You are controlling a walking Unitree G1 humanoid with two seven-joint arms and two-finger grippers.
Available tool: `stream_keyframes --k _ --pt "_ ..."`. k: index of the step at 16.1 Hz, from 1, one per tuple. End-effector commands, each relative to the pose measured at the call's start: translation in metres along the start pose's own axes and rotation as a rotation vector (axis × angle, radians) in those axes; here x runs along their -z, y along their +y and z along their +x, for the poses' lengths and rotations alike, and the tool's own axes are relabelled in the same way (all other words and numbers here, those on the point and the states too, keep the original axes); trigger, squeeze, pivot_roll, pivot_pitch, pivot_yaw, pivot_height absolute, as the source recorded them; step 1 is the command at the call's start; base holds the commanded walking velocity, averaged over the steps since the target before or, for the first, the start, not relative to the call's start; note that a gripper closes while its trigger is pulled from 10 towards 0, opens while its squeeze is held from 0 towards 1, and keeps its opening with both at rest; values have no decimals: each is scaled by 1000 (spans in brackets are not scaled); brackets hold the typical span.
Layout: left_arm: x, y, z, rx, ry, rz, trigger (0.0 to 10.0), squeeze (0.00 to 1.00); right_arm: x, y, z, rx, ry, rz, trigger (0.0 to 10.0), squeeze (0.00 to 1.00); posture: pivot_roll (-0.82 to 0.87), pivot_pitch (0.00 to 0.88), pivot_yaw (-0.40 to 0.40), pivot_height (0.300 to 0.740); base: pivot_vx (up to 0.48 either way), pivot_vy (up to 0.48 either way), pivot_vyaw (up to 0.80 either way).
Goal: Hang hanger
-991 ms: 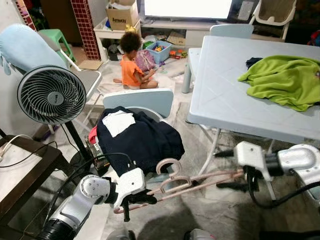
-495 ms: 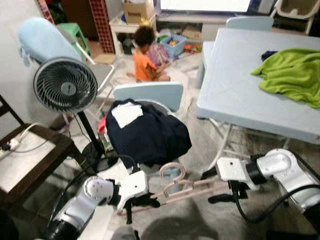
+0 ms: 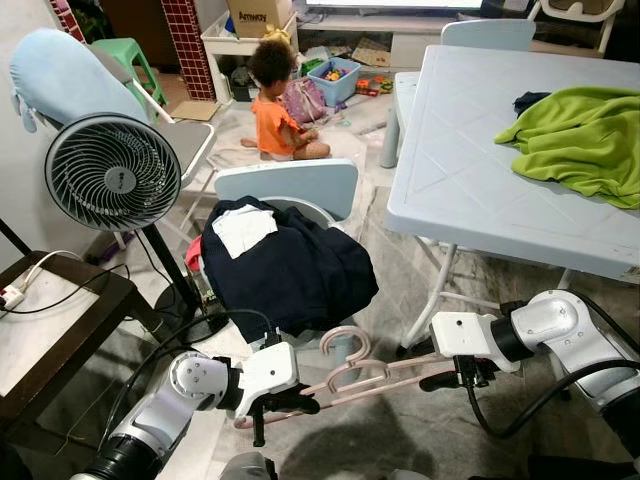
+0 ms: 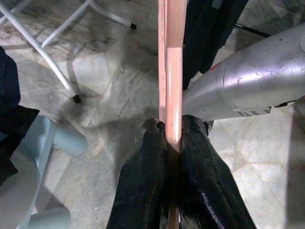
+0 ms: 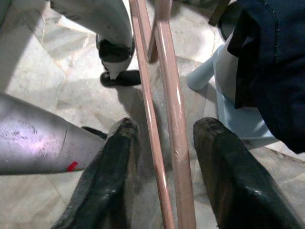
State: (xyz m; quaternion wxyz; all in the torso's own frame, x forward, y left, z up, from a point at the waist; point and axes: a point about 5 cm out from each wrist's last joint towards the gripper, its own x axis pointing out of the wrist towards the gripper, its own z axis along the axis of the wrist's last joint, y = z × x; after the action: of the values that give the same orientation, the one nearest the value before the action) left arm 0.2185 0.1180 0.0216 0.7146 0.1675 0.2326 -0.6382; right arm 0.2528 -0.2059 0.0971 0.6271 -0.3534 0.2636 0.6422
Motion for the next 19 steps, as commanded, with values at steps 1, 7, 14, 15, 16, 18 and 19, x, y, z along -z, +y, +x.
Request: stream_keyframes --k 1,7,14,15,16,18,19 --pt "0 1 0 -4 11 19 10000 0 1 -3 -2 -1 33 -24 0 0 -70 0 40 740 0 0 0" --pt "-1 1 2 1 13 25 10000 0 5 -1 3 -14 74 -48 0 0 -75 0 40 740 0 0 0" --pt "-4 1 2 5 13 30 10000 0 2 -7 6 30 85 -58 0 0 -74 0 41 740 0 0 0" --pt "-3 1 2 6 16 32 10000 0 2 -7 7 33 83 -61 1961 0 -74 0 41 740 0 0 0" --pt "-3 1 2 6 17 34 10000 0 2 -11 8 78 88 -69 10000 0 -74 0 41 740 0 0 0" --pt "-3 1 2 7 19 33 10000 0 5 -6 7 10 93 -52 0 0 -77 0 40 740 0 0 0" --pt "-3 1 2 6 19 33 10000 0 5 -5 7 12 86 -43 0 0 -77 0 40 740 0 0 0"
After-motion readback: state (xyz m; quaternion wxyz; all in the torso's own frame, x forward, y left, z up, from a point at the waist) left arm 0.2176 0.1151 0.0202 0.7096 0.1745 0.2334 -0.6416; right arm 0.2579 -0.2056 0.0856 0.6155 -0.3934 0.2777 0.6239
